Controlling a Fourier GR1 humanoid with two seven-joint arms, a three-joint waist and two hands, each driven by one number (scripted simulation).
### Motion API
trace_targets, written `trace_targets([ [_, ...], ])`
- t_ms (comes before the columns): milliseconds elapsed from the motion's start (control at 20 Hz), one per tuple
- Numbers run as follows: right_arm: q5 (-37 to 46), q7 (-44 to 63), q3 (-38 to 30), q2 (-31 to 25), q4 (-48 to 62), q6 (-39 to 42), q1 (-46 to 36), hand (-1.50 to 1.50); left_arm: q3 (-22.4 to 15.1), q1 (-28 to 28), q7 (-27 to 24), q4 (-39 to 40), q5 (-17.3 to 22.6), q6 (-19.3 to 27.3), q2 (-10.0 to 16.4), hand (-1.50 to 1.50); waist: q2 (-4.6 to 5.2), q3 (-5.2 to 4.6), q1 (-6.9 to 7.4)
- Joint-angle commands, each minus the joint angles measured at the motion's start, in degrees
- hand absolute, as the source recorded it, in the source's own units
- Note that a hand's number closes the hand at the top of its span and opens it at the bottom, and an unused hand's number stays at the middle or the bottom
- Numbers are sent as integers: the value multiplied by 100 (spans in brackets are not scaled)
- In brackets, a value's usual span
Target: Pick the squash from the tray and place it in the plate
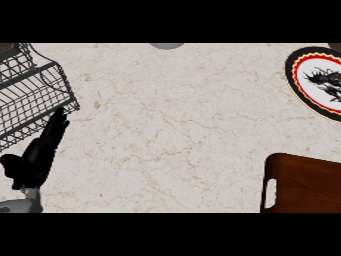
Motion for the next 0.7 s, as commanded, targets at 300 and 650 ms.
trace_targets([
  [300,-185,-645,-134,-591,1001,-162,-1126,150,-6,-205,97,29,-65,-48,-82,0,1,-12,138],
  [650,78,-108,463,-218,980,-231,-2129,150,67,-267,-280,541,-132,-200,-69,0,15,-17,169],
])
